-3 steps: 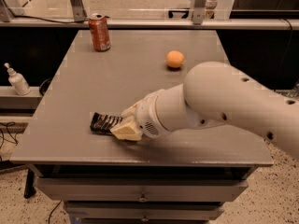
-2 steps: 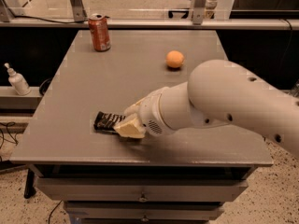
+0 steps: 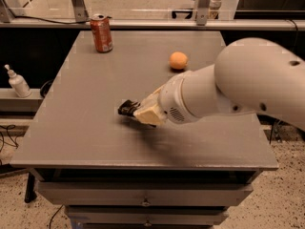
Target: Move rxbar chocolate near orange
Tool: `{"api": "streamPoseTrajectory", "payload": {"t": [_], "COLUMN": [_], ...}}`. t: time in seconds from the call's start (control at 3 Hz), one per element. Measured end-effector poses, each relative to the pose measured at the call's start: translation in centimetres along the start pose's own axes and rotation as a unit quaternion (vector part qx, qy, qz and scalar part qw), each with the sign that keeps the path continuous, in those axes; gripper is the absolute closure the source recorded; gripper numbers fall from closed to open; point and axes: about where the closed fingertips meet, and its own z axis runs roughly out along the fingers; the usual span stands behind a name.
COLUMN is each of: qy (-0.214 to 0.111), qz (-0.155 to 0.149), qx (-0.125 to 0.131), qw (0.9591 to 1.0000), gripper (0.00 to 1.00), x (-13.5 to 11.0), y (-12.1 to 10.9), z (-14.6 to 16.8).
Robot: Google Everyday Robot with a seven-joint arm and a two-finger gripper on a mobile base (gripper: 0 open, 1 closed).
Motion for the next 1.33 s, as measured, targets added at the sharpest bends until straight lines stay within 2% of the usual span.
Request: {"api": "streamPoseTrajectory", "payload": {"t": [0.33,0.67,1.0,1.33], "qy": [0.017,0.038,0.038,0.039], "qz": [-0.012,-0.031,-0.031,-0.028], "qx": [0.042,0.104,0.106,0.094], "qw": [0.9989,0.9934,0.9932,0.9944], "gripper": [1.0,1.0,1.0,1.0], "x": [-0.1,0.3,0.3,0.7], "y": [-3.3,-7.8,-7.9,-7.2], "z": [-3.8,-10.8,-11.1,-10.6]}}
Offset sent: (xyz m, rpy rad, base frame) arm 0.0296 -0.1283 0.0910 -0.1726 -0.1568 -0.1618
